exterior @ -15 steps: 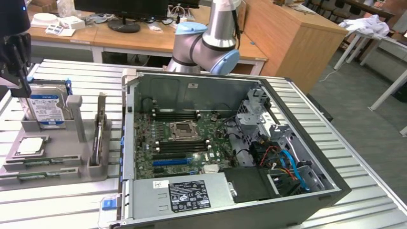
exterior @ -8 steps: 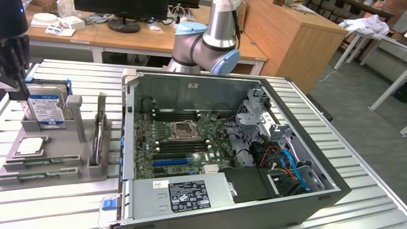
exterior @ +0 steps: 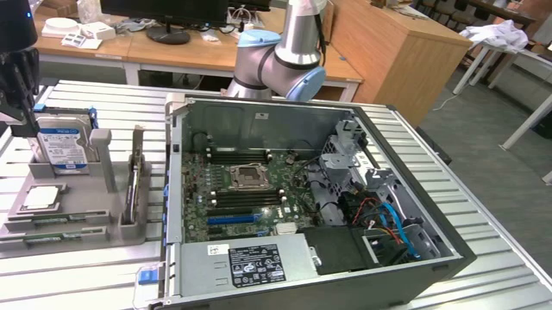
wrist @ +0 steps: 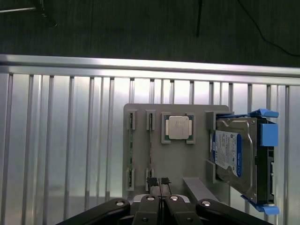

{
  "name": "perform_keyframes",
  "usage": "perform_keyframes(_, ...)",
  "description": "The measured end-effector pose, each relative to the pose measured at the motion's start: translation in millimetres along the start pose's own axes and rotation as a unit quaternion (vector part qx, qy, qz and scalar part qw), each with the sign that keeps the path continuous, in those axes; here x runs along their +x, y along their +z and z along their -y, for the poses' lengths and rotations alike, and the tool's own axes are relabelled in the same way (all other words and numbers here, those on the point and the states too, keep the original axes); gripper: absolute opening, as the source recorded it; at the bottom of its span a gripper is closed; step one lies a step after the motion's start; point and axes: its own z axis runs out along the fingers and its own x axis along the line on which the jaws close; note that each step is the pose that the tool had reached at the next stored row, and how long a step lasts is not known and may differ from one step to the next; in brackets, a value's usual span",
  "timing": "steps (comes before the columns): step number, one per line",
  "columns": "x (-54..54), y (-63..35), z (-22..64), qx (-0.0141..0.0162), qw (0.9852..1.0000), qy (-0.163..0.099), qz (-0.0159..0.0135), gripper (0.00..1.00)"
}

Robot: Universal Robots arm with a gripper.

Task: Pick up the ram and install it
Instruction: 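Pick up the ram and move it above insertion slot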

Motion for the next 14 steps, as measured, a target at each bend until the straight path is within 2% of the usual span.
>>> perform_keyframes(9, 0.0, 0.0, 0.0, 0.0, 1.0, 0.0, 0.0, 0.11)
perform_keyframes(11, 0.1, 0.0, 0.0, 0.0, 1.0, 0.0, 0.0, 0.23)
perform_keyframes(14, 0.1, 0.0, 0.0, 0.0, 1.0, 0.0, 0.0, 0.29)
